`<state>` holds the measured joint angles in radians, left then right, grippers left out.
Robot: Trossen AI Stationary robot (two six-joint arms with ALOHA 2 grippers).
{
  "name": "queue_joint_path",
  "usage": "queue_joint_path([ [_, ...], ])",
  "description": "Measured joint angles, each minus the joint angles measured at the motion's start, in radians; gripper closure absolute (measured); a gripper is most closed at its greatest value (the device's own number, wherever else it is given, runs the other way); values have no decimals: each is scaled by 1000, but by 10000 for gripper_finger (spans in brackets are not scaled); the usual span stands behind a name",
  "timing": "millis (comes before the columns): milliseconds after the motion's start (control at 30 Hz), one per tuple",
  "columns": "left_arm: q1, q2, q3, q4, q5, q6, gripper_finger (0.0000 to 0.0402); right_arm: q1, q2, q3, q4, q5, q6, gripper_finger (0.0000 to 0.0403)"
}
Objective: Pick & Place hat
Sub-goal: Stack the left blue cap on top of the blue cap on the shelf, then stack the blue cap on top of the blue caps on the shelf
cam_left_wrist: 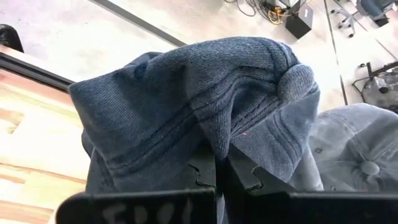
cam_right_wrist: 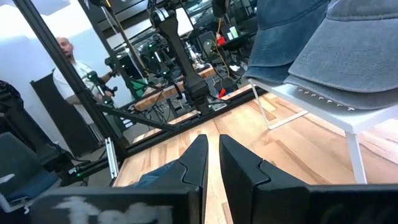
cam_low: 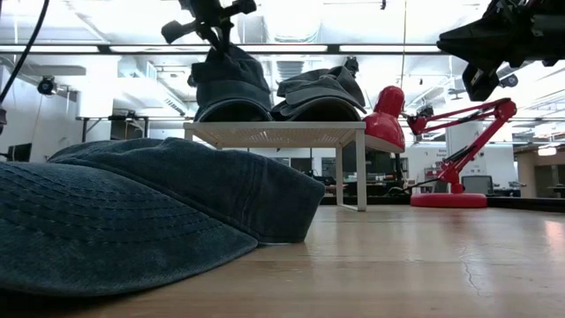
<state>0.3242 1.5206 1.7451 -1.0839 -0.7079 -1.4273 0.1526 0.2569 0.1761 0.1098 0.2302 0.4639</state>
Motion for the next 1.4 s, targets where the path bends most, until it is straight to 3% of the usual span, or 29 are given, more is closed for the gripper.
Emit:
queue_joint_path([
  [633,13,33,0,11,46,19,385,0,0,0,0,-1,0,364],
  [1167,15,33,1,26,44,86,269,0,0,0,0,-1,0,364],
  [1400,15,21,1,40,45,165,243,0,0,0,0,-1,0,364],
])
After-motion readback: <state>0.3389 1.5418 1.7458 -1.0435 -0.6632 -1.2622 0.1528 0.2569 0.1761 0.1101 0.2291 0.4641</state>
